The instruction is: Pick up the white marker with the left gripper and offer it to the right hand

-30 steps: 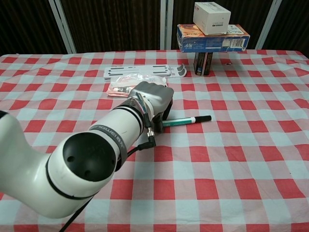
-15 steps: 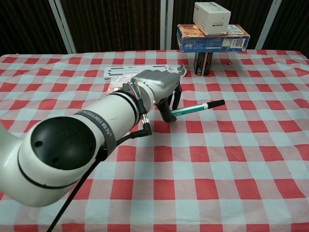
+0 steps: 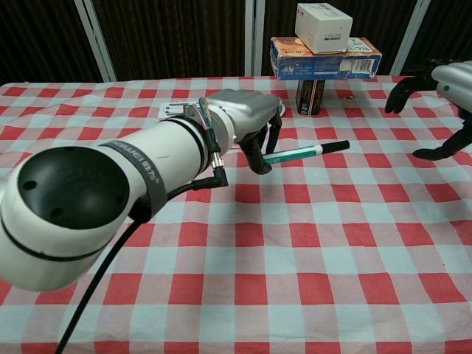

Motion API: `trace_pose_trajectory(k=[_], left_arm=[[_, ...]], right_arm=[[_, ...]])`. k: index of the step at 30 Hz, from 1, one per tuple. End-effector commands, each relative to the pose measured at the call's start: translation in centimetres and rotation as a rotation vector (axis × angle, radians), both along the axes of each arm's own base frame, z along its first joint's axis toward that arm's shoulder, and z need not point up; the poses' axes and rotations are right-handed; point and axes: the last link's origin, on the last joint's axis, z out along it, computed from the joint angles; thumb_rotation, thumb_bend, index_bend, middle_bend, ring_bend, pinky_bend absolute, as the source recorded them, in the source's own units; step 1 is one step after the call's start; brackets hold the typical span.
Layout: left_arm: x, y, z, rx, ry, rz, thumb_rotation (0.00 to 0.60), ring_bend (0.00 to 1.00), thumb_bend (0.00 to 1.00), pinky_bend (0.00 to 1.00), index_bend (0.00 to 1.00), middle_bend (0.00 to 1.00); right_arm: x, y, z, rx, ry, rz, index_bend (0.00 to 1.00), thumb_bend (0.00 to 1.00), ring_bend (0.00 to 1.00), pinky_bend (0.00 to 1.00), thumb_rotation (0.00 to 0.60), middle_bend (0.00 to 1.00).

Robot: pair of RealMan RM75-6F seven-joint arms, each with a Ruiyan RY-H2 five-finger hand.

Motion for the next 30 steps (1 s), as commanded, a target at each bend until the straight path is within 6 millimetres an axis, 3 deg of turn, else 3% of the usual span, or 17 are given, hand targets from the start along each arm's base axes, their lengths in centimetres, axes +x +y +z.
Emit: trace_pose_trajectory(k=[1, 17, 30], left_arm=[[0.3, 0.1, 0.2, 0.004, 0.015, -0.003, 0.6, 1.0, 0.32, 1.0, 0.56, 0.6], [1.3, 0.1, 1.5, 0.035, 0.014, -0.029, 0.6, 1.0, 0.32, 1.0, 0.56, 0.6], [1.2, 0.1, 2.5, 0.044, 0.001, -0.026, 0.6, 1.0, 0.32, 1.0, 0.56, 0.6]], right_arm=[[1.0, -0.7, -1.4, 0.015, -0.019, 0.02, 0.38, 0.07, 0.04, 0.0, 0.6, 0.36], [4.2, -2.2, -3.6, 0.024, -0.104, 0.101, 0.43, 0.12, 0.07, 0.0, 0.6, 0.4], [5.1, -2.8, -4.6, 0.033, -0.127, 0.103, 0.48, 0.17, 0.11, 0.0, 0.6, 0.44]])
